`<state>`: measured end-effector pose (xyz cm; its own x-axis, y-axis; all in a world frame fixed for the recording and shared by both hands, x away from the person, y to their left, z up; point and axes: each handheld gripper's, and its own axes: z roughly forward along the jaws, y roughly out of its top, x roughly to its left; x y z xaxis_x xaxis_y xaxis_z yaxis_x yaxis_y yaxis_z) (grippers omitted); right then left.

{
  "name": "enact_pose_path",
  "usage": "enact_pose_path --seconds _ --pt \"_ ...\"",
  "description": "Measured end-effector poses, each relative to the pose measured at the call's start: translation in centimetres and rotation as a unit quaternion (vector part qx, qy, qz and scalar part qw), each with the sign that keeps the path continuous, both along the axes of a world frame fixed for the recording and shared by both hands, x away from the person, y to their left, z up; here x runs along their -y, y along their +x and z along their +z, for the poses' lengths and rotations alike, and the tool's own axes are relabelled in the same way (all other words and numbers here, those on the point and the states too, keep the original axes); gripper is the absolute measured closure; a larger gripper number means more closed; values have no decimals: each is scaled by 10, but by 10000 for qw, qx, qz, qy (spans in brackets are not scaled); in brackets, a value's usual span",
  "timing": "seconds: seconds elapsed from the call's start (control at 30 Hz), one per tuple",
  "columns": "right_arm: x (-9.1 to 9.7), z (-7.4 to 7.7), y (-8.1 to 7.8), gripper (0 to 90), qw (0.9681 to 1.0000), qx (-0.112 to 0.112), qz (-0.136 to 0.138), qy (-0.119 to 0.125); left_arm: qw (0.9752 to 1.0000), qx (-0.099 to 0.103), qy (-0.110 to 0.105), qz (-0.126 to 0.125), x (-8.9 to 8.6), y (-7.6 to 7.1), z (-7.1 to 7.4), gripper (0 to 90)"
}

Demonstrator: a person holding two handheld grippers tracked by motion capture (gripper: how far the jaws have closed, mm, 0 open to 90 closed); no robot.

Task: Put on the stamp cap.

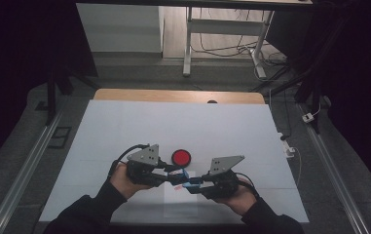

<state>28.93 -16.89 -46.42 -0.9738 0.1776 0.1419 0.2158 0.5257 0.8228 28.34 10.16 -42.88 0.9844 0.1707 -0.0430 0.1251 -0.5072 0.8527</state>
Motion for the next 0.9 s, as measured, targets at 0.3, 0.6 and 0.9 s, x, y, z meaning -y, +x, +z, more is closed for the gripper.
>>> enact_pose_path --seconds 0.3,0.6,0.9 --pt "-8 -2 3 682 9998 -33 181 20 9997 107 -87 -178 2 -2 1 702" --pt "-12 -3 4 682 9995 -99 289 62 9992 155 -202 -315 2 -2 0 702" --pt "-13 -3 4 681 9992 -112 364 86 9985 222 -234 -451 3 -3 0 702"
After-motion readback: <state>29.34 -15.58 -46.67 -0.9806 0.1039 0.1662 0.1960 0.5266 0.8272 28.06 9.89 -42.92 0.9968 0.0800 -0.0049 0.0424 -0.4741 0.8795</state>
